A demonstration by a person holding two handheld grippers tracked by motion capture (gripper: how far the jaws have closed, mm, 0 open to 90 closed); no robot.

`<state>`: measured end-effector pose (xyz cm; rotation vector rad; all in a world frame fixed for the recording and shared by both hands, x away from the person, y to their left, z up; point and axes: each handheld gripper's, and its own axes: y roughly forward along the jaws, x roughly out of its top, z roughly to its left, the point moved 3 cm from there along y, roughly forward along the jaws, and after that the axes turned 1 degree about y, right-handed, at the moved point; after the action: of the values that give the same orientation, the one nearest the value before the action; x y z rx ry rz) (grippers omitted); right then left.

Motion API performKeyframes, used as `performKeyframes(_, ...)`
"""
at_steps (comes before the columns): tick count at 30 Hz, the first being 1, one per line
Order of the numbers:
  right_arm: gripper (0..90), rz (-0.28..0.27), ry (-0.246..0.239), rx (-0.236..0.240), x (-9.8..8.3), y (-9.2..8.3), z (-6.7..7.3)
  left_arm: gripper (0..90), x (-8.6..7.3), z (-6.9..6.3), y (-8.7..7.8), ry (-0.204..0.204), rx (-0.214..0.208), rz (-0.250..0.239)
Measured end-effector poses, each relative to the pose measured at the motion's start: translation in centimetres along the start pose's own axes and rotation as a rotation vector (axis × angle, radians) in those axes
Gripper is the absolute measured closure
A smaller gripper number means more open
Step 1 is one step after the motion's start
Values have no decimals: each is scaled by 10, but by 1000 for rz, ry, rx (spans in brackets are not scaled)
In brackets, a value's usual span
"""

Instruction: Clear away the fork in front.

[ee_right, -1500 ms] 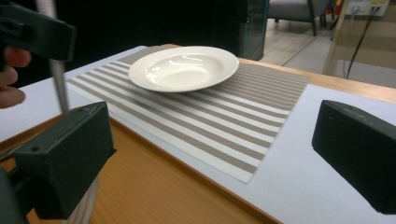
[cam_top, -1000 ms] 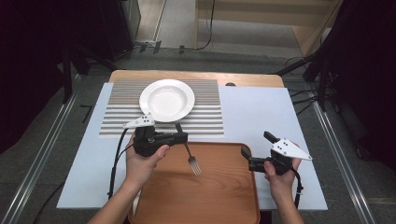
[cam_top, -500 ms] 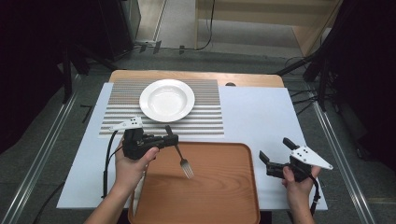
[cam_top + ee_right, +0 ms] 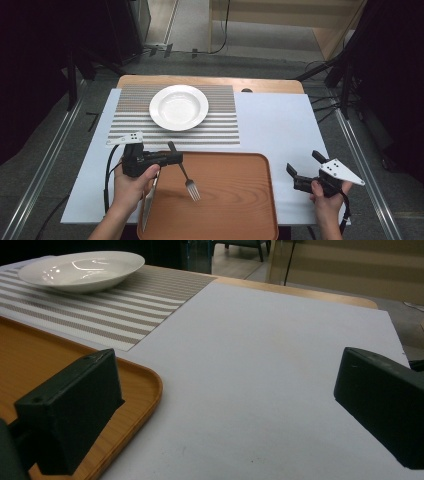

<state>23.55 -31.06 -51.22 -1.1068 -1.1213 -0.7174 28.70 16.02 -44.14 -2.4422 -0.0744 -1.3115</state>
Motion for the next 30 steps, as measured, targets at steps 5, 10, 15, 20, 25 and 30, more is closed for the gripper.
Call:
performKeyframes(5, 0, -5, 4, -3, -2, 0, -2, 867, -4, 2, -4, -13, -4, 14)
performKeyframes(10, 0, -4, 20, -15, -6, -1, -8, 867, -9, 4, -8, -31, -18, 40)
performKeyframes(15, 0, -3, 11, -17, -7, -1, -9, 867, -17, 9, -6, -59, -23, 72)
performKeyframes(20, 0, 0, 14, -13, -9, 1, -9, 867, -25, 18, 0, -77, -2, 112)
performKeyframes(25, 0, -4, 27, -11, -10, 1, -13, 862, -29, 23, 4, -84, 28, 128)
performKeyframes(30, 0, -4, 31, -12, -11, 0, -15, 824, -35, 33, 7, -79, 133, 150)
